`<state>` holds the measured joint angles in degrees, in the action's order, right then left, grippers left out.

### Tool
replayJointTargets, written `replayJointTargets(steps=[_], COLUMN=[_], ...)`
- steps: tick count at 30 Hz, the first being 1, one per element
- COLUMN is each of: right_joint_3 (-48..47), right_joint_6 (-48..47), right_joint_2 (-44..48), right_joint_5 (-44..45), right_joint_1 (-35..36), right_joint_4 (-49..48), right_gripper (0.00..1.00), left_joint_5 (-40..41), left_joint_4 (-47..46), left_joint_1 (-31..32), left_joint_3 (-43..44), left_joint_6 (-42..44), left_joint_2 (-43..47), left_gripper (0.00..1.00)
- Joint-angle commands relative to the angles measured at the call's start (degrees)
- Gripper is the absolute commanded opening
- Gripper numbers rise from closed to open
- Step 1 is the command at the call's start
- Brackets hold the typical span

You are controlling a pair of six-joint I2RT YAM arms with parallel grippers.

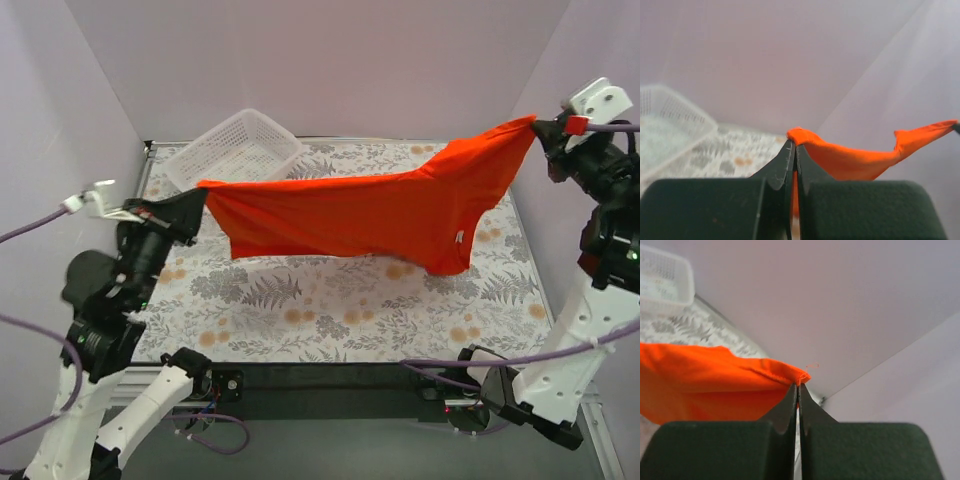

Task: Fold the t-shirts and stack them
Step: Flatten the tshirt out

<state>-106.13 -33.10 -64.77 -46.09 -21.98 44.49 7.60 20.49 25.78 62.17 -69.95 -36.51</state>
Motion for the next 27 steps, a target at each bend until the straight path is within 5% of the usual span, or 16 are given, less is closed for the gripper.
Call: replayJointTargets(steps=[1,5,14,22,27], right_joint_3=[-18.5,-28.7,-29.0,3.0,23.8], right_joint_6=[12.8,21.5,24.5,25.3,11.8], right_joint_2=[0.3,1.1,-1.3,-3.5,-2.4], right_joint_5=[4.7,17.7,18.3,5.1,11.0], right_joint_1=[-1.2,-0.2,-0.2,-0.1,5.3], right_joint_4=[-5.7,-19.0,-23.2,-28.1,-29.8], right_gripper=[0.01,0.01,0.01,0.01,0.01], left_joint_5=[2.5,-0.5,-0.8,5.8,8.0], left_joint_4=[-7.2,-8.7,-9.1,-10.6,-19.0], left_joint_1=[0.1,0.1,0.1,0.0,0.0], left_joint_3=[10.8,20.9,11.6,-3.1,-12.0], left_joint_6=[5.7,6.9,4.2,1.5,-0.5], left_joint_2=[4.7,2.5,-0.1,-9.5,-19.1], left_gripper=[0.0,0.0,0.0,0.0,0.0])
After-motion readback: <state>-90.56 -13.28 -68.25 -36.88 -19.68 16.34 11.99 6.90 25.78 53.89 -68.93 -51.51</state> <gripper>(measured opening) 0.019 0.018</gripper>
